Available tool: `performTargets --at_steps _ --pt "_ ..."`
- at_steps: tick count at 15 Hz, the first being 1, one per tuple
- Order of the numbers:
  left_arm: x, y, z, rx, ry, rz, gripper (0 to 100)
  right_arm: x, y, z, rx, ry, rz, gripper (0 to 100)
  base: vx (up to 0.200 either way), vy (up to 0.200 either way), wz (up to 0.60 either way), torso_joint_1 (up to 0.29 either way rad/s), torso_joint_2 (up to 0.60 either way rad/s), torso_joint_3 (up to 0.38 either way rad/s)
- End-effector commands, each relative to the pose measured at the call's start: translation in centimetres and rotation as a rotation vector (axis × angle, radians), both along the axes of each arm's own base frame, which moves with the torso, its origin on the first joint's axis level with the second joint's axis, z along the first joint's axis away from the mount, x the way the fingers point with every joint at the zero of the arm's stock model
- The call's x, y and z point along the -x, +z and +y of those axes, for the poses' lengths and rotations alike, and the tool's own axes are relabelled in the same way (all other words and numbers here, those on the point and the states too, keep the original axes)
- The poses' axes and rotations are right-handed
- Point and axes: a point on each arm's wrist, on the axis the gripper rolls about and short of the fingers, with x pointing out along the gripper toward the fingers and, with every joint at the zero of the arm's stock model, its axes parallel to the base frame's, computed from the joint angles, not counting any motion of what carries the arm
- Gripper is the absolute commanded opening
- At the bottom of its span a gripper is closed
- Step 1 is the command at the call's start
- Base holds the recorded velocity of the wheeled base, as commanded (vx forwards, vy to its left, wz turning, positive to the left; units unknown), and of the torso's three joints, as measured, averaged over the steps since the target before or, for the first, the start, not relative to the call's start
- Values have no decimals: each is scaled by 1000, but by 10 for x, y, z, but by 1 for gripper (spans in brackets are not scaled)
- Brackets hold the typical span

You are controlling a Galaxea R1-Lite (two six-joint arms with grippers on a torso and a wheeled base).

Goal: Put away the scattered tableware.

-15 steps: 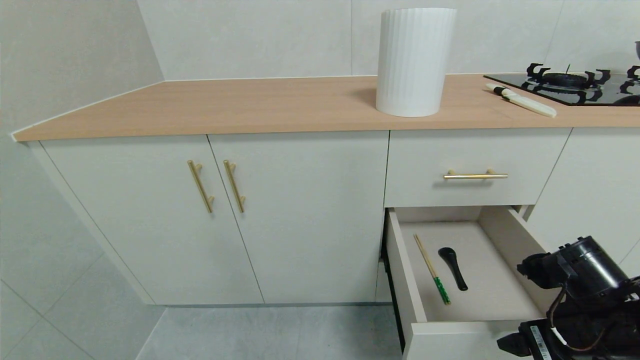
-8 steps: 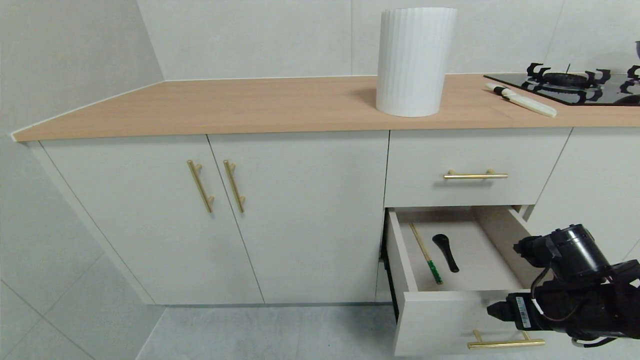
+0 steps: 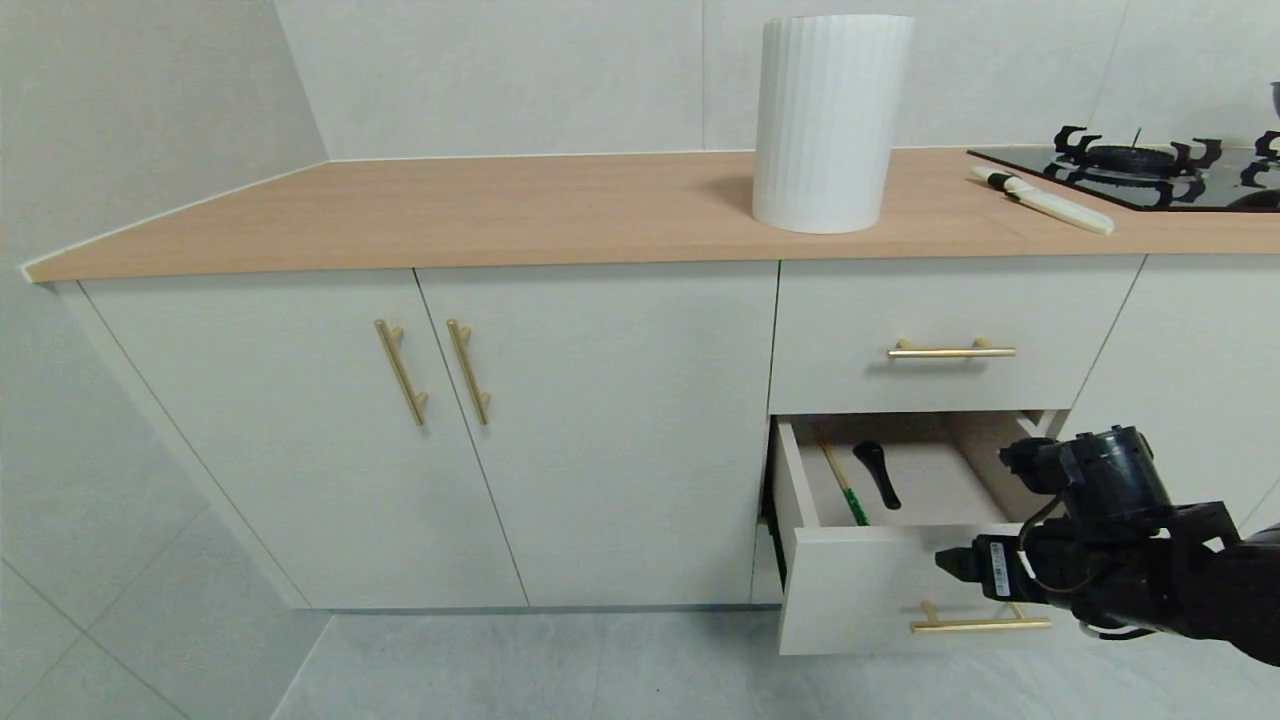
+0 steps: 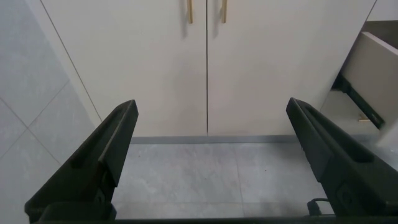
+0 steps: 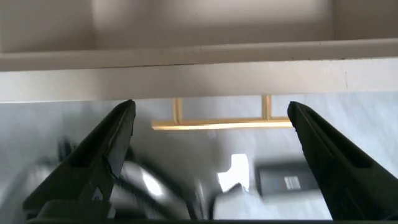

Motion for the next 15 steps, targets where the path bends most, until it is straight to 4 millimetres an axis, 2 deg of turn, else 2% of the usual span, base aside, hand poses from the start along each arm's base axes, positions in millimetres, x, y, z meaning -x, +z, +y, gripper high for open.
performTargets --at_steps 1,4,5,7,8,10,15 --pt "0 0 0 0 1 1 100 -12 -9 4 5 3 10 100 0 0 0 0 0 0" --pt "0 0 0 0 1 1 100 -32 -8 10 17 22 -16 100 0 0 0 0 0 0" --pt "0 0 0 0 0 1 100 -44 -11 14 22 28 -22 100 0 0 0 0 0 0" --pt "0 0 0 0 1 1 100 -52 -14 16 23 30 -26 100 0 0 0 0 0 0" --pt "0 0 0 0 1 1 100 -65 -19 20 19 30 -44 100 0 0 0 0 0 0" --pt "0 0 0 0 1 1 100 -77 -22 23 17 32 -67 100 0 0 0 0 0 0" --pt "0 0 0 0 1 1 100 -107 -38 19 61 55 -164 100 0 0 0 0 0 0"
